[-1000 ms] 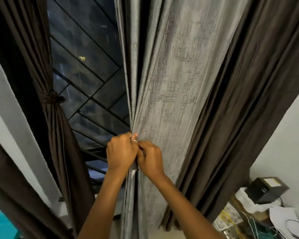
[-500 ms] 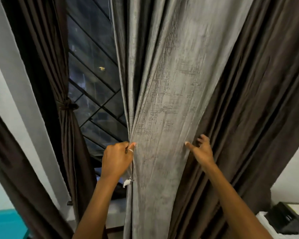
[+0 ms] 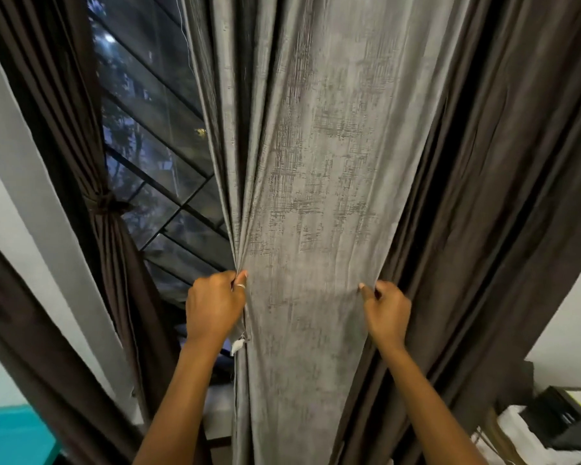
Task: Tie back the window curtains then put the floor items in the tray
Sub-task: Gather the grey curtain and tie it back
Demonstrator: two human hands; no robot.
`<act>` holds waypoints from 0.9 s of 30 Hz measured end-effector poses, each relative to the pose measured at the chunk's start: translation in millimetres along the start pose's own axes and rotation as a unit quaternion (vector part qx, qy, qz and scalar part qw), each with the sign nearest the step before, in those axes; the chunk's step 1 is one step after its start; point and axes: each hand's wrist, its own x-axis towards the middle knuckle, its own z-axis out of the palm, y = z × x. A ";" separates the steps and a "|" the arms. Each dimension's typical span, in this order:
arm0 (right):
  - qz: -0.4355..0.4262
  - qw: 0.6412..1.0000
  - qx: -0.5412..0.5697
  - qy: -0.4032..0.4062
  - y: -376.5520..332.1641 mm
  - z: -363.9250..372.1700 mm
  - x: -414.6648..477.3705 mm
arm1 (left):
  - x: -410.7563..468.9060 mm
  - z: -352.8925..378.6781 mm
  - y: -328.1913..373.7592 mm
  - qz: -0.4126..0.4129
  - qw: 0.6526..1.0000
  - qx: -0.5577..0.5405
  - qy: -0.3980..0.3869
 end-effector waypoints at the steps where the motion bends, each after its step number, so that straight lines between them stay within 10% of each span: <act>1: -0.025 1.000 -0.009 0.009 -8.0 1.1 -12.8 | -1.5 1.4 3.7 0.002 1.000 0.005 0.001; 27: -0.117 0.975 0.015 -0.189 -141.0 56.5 -97.4 | -19.5 -7.6 8.7 0.021 0.998 -0.038 -0.036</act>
